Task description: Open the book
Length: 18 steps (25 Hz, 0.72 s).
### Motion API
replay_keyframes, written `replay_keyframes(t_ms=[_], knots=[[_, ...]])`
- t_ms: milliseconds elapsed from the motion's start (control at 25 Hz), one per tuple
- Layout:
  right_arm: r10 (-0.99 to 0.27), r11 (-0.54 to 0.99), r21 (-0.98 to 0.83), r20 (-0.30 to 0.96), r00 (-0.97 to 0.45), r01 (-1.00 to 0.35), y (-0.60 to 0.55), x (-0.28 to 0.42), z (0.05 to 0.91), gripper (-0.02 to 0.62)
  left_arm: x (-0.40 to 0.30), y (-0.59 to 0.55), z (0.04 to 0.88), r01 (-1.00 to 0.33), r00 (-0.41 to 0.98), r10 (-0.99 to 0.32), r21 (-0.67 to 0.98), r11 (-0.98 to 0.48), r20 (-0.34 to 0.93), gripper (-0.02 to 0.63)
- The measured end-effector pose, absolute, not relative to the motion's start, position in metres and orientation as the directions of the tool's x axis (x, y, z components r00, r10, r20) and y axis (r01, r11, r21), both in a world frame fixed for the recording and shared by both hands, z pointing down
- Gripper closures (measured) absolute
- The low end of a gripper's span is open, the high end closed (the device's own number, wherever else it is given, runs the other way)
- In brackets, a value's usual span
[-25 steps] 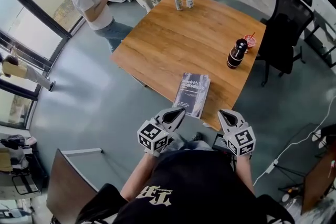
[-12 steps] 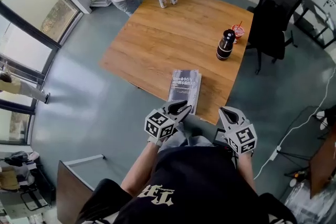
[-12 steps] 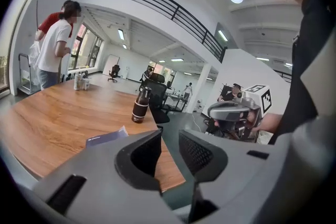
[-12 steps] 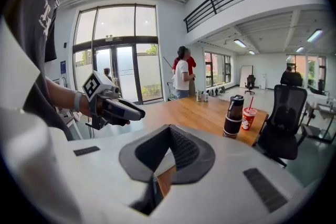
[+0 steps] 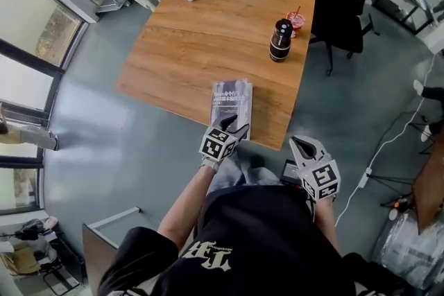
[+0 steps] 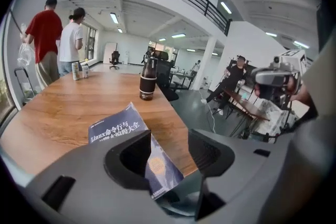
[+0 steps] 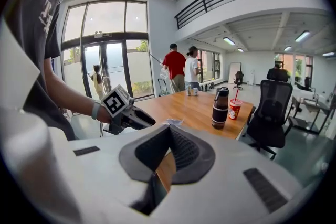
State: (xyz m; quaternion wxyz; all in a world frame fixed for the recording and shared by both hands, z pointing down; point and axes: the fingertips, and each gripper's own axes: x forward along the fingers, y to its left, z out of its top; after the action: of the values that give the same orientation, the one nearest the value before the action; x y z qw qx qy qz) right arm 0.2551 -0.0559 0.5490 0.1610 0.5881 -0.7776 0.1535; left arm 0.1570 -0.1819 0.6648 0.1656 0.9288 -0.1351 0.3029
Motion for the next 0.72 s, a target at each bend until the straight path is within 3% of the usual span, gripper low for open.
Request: replay_keyframes(t_ms=[240, 720], knots=[[-0.869, 0.214, -0.05, 0.446, -0.214, -0.976, -0.043, 0.263, 0.552, 0.607, 0.165, -0.193, 0.72, -0.363, 0.642, -0.206, 0.055, -0.93, 0.739, 0.362], [-0.872, 0.155, -0.049, 0.463, -0.16, -0.987, -0.02, 0.268, 0.56, 0.607, 0.175, -0.172, 0.8, -0.264, 0.462, -0.123, 0.004, -0.964, 0.878, 0.362]])
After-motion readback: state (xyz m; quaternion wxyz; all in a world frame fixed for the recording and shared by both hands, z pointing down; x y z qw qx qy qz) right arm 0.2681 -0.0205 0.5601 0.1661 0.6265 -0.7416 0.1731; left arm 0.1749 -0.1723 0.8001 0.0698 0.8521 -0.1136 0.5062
